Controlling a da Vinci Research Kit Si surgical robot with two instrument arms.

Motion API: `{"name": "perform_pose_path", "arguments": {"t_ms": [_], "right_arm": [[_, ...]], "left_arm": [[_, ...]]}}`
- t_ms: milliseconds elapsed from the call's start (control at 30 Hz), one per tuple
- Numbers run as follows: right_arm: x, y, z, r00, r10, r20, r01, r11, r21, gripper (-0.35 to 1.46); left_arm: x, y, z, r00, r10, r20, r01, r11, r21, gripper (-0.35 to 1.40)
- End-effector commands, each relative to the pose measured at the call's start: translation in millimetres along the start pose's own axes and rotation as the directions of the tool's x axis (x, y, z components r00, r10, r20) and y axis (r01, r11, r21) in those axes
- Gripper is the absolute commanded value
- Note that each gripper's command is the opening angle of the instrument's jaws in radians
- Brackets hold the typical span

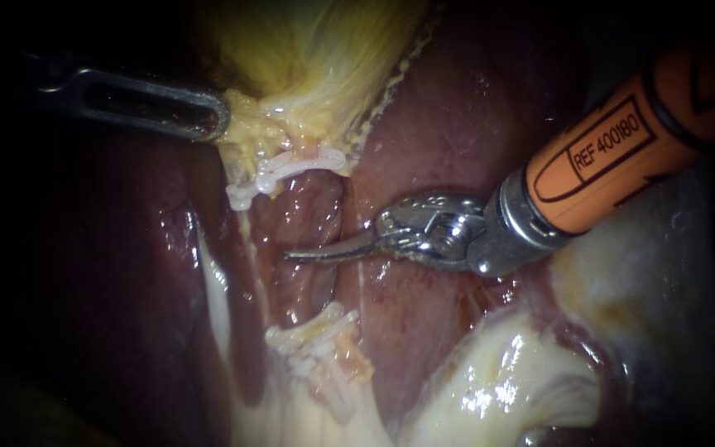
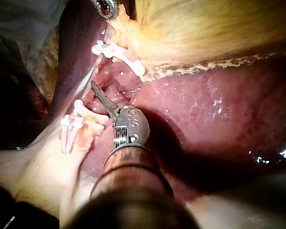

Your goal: Go back from the cut right tube

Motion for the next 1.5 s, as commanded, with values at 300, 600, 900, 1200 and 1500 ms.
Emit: {"name": "perform_pose_path", "arguments": {"t_ms": [300,600,900,1200,1500], "right_arm": [[0.7,0.3,1.2,0.999,-0.012,-0.032,0.012,1.0,0.0,1.37],[0.5,-0.6,0.6,0.99,-0.131,-0.044,0.13,0.991,-0.029,1.45],[-1.1,-3.8,-5.3,0.931,-0.365,0.029,0.358,0.892,-0.276,1.45],[0.6,-8.7,-12.4,0.888,-0.293,0.353,0.426,0.813,-0.396,1.45],[2.2,-11.2,-14.2,0.853,-0.216,0.475,0.441,0.787,-0.432,1.43]], "left_arm": [[0.0,0.0,0.0,1.0,0.0,0.0,0.0,1.0,0.0,-0.35],[0.1,0.1,0.0,1.0,0.001,0.0,-0.001,1.0,0.001,-0.35],[0.2,0.2,0.0,1.0,0.002,0.0,-0.002,1.0,0.001,-0.35],[0.3,0.2,0.0,1.0,0.002,0.001,-0.002,1.0,0.0,-0.35],[0.3,0.2,0.2,1.0,0.002,0.001,-0.002,1.0,-0.001,-0.35]]}}
